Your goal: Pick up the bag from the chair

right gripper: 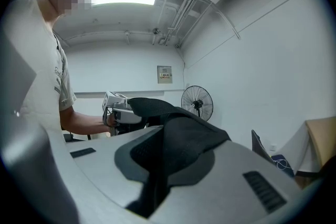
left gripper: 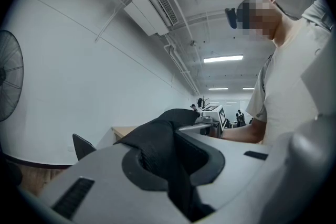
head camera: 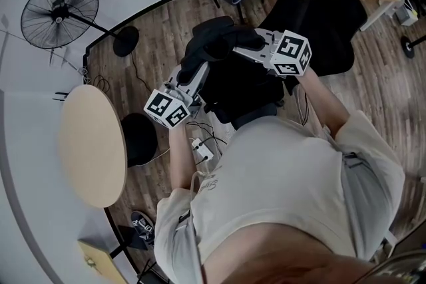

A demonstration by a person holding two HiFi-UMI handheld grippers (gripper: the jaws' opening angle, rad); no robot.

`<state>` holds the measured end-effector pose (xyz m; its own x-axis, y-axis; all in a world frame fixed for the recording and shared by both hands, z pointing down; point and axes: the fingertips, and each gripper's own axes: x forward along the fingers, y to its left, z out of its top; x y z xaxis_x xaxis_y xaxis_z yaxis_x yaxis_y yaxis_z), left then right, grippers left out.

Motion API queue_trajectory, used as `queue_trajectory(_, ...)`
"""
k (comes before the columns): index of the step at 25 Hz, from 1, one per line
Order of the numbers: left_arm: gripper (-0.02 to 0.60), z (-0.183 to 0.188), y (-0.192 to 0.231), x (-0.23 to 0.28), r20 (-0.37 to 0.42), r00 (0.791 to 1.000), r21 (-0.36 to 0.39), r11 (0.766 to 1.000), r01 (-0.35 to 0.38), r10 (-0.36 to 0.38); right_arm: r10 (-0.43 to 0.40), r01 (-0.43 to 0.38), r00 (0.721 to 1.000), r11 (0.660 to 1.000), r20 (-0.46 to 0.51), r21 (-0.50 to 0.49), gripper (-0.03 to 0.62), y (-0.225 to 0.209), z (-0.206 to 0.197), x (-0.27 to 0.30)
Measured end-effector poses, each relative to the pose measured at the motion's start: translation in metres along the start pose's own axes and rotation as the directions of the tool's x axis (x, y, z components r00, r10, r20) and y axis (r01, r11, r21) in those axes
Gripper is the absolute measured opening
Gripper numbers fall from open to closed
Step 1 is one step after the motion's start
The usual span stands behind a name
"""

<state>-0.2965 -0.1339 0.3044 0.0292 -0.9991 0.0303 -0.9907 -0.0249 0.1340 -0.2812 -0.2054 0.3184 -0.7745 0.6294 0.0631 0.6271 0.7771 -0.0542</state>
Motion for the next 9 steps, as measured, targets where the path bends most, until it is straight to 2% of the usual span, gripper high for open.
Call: queue_trajectory(9,0.048,-0.0013,-0.0011,0.0002,0.000,1.000,-0.009,1.000,0.016,-0.016,-0.009,0.009,1.000,1.000,-0.010,-0.022,0.020,0.0009,-0.0014,-0.0018)
